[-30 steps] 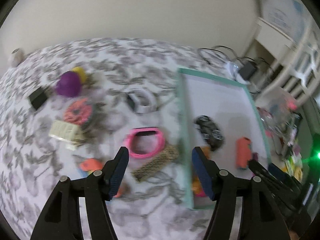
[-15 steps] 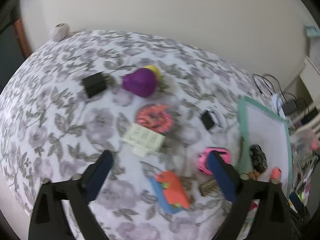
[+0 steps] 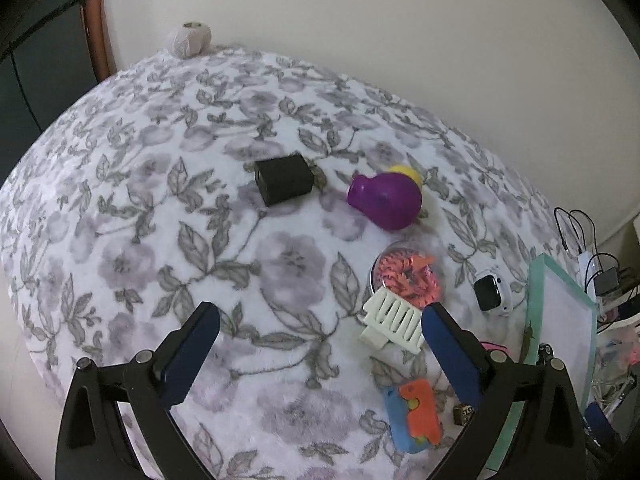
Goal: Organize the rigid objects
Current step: 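Withdraw both open grippers from the box back over the bed, then grasp the white comb-like block with the left gripper while the right grasps another orange-blue fidget toy, then carry the comb block and fidget toy over the teal box with both grippers, then open the left gripper to drop the comb block while the right releases the fidget toy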
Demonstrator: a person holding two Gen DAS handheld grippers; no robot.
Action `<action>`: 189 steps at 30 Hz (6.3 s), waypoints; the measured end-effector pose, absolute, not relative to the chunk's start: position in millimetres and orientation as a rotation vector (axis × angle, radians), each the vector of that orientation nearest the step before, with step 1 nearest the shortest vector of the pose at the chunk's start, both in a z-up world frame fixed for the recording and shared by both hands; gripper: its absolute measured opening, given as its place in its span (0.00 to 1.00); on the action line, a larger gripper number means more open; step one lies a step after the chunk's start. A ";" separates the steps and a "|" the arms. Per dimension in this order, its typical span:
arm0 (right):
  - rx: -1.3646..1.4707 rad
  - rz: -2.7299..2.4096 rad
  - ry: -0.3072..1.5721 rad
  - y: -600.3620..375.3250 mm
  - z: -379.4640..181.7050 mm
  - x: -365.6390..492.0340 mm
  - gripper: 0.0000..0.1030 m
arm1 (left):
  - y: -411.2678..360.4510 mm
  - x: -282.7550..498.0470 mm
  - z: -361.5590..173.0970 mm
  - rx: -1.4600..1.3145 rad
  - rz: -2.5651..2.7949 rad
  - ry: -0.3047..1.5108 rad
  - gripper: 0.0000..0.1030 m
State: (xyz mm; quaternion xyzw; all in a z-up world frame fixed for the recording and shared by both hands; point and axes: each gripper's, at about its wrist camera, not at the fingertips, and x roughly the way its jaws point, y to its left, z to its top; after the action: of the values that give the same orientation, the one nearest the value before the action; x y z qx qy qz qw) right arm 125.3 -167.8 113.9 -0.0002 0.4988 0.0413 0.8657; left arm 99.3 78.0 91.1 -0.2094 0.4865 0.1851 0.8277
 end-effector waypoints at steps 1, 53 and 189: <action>0.006 0.095 1.052 -161.4 111.9 127.0 1.00 | 78.0 100.3 88.2 -0.450 0.386 1.045 0.98; -0.030 0.335 1.338 -87.3 24.1 132.3 0.49 | 74.9 127.2 41.5 -0.579 0.163 1.134 0.98; 0.263 -0.151 1.102 -336.5 75.3 226.9 0.47 | -178.3 227.7 82.6 -0.051 -0.222 0.976 0.69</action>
State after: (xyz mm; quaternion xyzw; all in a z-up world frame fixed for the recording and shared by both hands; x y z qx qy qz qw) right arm 226.9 -336.5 75.3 0.1245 0.5215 -0.0717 0.8411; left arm 227.7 -178.3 82.6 -0.0245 0.4680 -0.1064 0.8770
